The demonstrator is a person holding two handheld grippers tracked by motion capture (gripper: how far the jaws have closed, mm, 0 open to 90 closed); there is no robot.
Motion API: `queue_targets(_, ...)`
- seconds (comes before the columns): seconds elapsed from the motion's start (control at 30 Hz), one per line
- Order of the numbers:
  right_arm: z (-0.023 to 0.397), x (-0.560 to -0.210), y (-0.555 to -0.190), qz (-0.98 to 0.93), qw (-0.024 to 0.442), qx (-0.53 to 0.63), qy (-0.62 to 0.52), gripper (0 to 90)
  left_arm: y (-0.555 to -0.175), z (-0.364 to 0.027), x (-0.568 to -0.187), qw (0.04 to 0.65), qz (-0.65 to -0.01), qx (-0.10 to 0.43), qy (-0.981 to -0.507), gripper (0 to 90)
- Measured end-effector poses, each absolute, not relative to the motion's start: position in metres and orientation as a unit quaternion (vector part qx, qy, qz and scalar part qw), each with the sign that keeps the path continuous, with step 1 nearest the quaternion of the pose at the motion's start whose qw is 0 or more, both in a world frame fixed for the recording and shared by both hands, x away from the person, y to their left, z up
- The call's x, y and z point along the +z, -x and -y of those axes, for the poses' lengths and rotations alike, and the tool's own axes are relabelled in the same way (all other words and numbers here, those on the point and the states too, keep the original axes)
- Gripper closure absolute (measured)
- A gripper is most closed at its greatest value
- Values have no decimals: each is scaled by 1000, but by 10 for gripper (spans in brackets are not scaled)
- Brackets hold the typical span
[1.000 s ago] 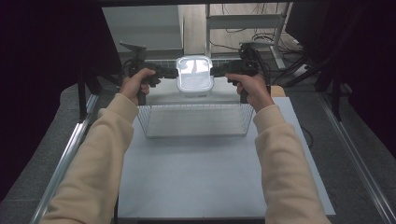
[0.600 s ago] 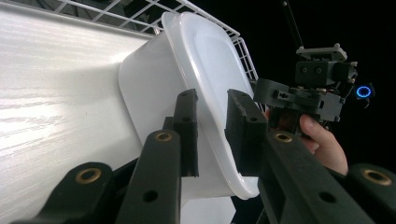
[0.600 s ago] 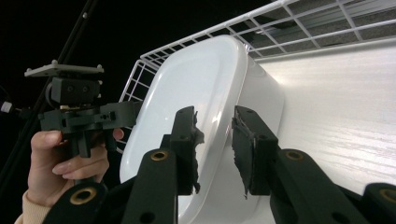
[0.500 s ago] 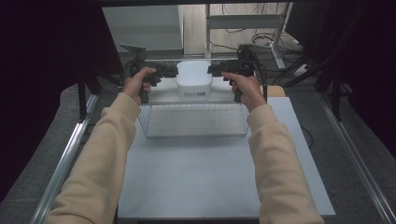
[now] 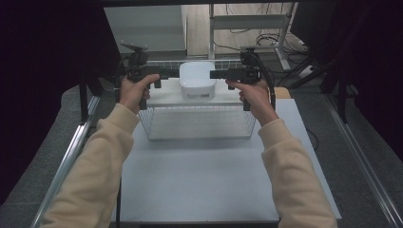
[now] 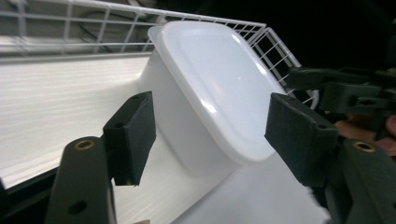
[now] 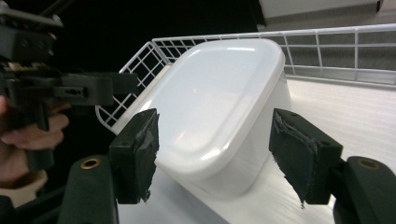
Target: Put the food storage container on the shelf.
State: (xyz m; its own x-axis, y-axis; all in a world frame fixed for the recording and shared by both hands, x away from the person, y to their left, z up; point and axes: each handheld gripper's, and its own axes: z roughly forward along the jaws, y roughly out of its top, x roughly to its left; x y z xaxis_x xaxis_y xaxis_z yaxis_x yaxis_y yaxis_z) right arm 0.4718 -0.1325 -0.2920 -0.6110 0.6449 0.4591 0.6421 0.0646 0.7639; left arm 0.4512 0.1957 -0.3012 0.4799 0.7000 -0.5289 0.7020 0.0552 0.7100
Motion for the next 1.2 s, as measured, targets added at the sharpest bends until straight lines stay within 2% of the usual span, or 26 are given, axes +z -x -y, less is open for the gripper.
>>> queue_targets(0.27,147,-302,-449,-749,36,522,-408,317,-419,-197,-304,519,-487,17,-702,305)
queue_targets(0.57,166,-318,-426,-756,51,521,-394,317,-384,-200,-321,514,-460,38,-723,293)
queue_targets(0.87,181,-340,-394,-771,66,510,-376,316,-343,-199,-363,501,-439,43,-745,282)
queue_targets(1.2,201,-387,-358,-779,61,499,-375,317,-304,-196,-419,465,-438,64,-767,279)
